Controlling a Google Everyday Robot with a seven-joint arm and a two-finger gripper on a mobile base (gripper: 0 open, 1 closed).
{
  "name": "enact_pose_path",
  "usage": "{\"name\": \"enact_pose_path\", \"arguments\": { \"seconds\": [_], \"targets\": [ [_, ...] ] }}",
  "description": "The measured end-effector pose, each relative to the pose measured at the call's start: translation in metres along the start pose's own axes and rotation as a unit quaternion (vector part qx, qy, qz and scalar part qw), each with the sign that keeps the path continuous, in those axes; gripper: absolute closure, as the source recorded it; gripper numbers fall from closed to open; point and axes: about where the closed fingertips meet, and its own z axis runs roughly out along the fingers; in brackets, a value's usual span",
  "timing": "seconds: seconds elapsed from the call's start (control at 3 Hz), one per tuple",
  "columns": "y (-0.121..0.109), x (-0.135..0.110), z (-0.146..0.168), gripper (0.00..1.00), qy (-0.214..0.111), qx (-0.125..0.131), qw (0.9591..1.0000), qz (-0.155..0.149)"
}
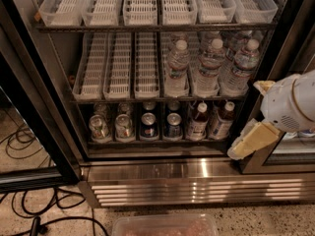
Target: Pick water bottle from middle shelf of fridge
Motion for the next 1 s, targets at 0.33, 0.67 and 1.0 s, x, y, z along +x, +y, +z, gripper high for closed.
{"name": "enact_pose_path", "arguments": {
  "seconds": [0.33, 0.67, 1.0],
  "targets": [
    [0.0, -0.001, 0.011, 0.09, -0.057, 0.034, 0.9969, 0.042],
    [-0.003, -0.003, 0.022, 0.09, -0.104, 0.065, 0.9895, 0.077],
    [-0.008, -0.01, 0.026, 0.21, -0.139, 0.095, 0.9805, 0.101]
  ]
}}
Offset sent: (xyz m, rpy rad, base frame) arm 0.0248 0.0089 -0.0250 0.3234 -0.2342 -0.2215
